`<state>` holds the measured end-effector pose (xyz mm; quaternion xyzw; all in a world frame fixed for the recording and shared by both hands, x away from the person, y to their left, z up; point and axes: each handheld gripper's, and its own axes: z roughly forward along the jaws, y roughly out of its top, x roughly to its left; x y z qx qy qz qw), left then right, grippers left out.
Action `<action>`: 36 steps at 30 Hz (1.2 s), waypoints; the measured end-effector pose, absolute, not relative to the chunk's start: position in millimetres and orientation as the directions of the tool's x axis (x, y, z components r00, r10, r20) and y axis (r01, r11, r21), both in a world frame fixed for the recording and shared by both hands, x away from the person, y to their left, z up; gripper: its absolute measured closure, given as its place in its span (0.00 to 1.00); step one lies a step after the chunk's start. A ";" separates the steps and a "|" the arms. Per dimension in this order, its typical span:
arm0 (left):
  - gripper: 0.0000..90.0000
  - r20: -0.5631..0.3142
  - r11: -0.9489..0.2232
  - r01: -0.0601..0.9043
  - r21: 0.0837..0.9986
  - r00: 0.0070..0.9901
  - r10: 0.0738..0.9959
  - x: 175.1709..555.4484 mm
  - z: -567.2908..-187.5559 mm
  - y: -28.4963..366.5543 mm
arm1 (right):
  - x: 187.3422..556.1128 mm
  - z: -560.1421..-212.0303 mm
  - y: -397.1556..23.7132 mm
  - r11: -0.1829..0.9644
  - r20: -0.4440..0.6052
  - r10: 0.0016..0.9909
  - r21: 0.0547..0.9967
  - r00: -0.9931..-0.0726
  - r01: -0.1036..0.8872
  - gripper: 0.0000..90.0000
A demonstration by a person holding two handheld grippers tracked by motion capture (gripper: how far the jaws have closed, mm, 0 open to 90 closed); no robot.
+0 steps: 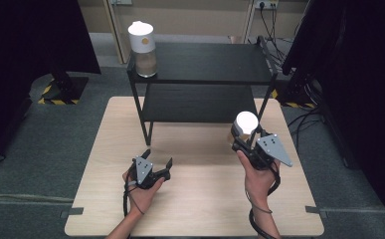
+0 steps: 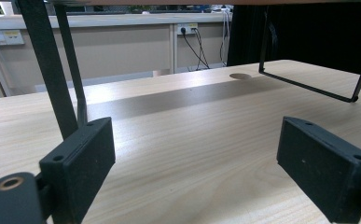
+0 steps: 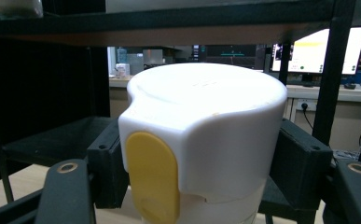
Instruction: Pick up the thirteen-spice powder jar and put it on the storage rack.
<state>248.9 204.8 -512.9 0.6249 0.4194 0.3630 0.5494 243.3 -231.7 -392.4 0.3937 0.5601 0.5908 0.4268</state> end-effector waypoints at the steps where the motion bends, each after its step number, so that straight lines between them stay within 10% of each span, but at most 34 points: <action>1: 0.12 -0.006 -0.045 0.126 0.991 0.384 0.923 248.9 -512.8 204.8 | 243.4 -390.8 -231.8 -0.010 -0.012 0.946 0.998 -0.324 -0.066 0.34; 36: 0.12 -0.003 -0.050 0.125 0.991 0.386 0.922 249.1 -512.6 205.0 | 250.6 -344.6 -225.3 -0.029 -0.025 0.953 0.985 -0.303 -0.171 0.34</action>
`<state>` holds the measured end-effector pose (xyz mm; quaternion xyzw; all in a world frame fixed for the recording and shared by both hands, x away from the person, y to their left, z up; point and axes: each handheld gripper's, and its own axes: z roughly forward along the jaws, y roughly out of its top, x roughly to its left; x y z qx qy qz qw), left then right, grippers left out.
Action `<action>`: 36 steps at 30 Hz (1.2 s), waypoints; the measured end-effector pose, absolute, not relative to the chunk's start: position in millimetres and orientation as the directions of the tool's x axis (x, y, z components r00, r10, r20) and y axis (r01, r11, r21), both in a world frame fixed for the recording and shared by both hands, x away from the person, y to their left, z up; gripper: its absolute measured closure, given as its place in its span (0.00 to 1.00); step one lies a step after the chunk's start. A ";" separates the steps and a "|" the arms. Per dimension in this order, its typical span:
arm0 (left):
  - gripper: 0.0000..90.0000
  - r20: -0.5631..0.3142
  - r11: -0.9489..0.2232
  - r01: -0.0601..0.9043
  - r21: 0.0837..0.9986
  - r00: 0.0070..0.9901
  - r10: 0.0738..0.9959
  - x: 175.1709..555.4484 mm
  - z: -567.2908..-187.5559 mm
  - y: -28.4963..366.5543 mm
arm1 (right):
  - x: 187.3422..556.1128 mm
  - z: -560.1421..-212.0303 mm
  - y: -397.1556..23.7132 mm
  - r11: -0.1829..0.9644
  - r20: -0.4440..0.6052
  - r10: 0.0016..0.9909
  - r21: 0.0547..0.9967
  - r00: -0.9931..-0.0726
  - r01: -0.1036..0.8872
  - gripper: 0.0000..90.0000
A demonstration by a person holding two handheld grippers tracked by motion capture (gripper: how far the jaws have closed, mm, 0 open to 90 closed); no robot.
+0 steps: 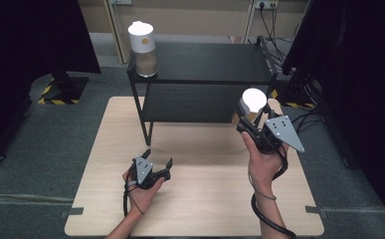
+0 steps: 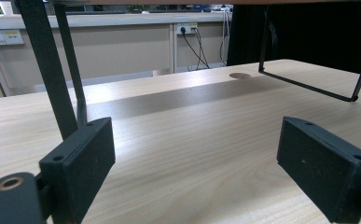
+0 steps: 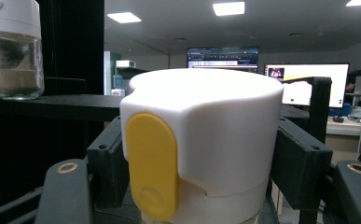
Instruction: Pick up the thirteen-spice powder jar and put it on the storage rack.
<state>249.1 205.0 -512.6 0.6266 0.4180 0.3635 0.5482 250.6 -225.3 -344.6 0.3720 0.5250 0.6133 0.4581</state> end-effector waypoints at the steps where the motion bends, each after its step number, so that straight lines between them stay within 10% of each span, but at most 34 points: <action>1: 0.12 -0.003 -0.049 0.125 0.991 0.386 0.922 249.0 -512.7 205.0 | 251.1 -343.6 -225.1 -0.028 -0.026 0.953 0.984 -0.302 -0.174 0.34; 36: 0.12 -0.007 -0.046 0.129 0.991 0.387 0.922 249.5 -512.2 205.5 | 267.2 -300.8 -217.1 -0.043 -0.022 0.956 0.976 -0.292 -0.215 0.34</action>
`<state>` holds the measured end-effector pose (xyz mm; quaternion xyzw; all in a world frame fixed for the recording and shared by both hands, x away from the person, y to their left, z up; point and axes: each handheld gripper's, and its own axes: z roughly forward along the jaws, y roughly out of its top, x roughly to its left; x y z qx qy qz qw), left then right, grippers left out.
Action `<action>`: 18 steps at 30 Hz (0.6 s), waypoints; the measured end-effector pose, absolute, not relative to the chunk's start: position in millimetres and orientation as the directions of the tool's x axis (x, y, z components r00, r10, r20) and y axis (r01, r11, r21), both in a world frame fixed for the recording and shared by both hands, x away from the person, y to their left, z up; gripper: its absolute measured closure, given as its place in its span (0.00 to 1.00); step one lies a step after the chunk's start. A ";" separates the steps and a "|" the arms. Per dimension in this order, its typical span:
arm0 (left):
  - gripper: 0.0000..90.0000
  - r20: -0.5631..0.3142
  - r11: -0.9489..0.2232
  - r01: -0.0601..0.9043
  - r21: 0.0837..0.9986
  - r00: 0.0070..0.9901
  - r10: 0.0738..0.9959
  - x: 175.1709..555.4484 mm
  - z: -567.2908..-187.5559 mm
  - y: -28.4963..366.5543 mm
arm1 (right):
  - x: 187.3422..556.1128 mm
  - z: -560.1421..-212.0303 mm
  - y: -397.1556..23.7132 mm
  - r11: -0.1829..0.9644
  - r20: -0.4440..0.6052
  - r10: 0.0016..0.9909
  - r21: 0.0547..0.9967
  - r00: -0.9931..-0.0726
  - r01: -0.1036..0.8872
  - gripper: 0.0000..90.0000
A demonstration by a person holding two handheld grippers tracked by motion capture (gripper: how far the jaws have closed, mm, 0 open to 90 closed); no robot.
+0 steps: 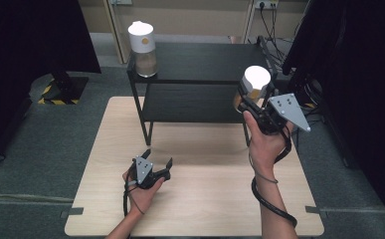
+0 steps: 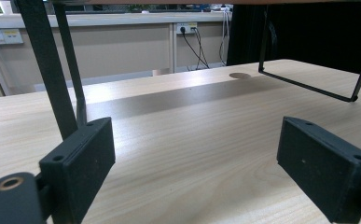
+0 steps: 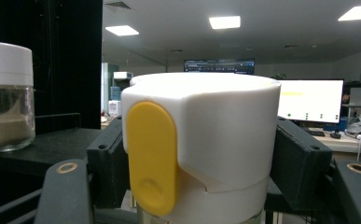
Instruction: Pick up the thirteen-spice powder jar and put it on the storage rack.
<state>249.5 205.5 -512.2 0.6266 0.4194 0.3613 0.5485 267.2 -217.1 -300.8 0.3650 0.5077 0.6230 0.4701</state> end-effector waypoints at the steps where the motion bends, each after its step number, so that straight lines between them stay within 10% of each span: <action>1: 0.12 -0.008 -0.046 0.130 0.990 0.387 0.922 249.5 -512.1 205.5 | 267.6 -299.3 -216.6 -0.044 -0.022 0.956 0.976 -0.292 -0.215 0.34; 18: 0.12 -0.009 -0.046 0.130 0.990 0.388 0.922 249.8 -512.1 205.7 | 275.7 -277.4 -211.6 -0.042 -0.029 0.958 0.970 -0.285 -0.239 0.34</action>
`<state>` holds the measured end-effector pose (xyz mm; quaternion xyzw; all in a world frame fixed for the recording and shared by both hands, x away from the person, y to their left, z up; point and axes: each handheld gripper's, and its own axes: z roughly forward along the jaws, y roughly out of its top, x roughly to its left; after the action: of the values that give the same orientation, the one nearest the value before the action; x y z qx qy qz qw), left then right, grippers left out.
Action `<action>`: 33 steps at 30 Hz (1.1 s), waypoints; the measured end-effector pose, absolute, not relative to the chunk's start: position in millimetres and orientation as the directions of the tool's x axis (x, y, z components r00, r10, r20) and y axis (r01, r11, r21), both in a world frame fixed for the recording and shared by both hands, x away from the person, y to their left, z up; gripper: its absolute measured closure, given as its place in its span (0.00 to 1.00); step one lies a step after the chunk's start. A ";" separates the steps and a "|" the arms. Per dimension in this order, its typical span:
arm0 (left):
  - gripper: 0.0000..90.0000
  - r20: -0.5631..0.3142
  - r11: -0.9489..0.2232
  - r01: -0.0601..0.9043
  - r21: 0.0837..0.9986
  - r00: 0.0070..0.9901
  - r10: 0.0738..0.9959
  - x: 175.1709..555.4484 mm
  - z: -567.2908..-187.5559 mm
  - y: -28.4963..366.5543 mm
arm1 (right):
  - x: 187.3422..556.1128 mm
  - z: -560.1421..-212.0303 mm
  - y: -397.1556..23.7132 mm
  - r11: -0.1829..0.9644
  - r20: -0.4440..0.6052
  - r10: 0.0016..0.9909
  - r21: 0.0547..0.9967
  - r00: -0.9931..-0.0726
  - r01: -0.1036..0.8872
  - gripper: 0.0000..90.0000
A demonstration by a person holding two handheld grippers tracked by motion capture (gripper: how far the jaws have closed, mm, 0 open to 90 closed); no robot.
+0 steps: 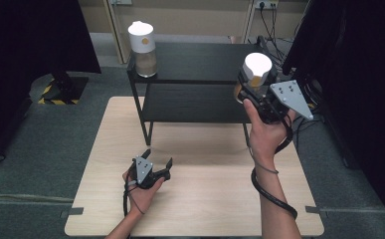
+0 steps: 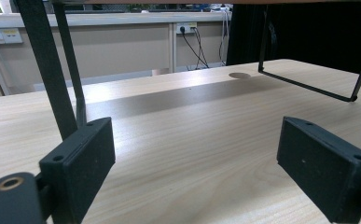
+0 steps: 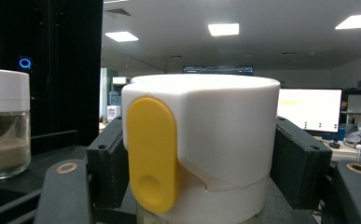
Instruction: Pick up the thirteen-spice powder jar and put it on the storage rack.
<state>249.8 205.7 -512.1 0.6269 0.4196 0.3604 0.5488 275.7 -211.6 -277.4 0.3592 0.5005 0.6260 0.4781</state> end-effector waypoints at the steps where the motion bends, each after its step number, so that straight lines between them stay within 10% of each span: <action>1: 0.12 -0.009 -0.045 0.131 0.990 0.388 0.922 249.7 -512.0 205.8 | 276.2 -275.5 -211.5 -0.042 -0.029 0.958 0.970 -0.284 -0.240 0.34; 33: 0.12 -0.005 -0.050 0.127 0.991 0.394 0.919 249.8 -512.3 205.9 | 317.2 -234.0 -199.1 -0.023 -0.026 0.971 0.980 -0.238 -0.199 0.34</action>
<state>249.8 205.9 -512.3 0.6284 0.4163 0.3603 0.5495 317.2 -199.1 -234.0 0.3826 0.5043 0.6041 0.4841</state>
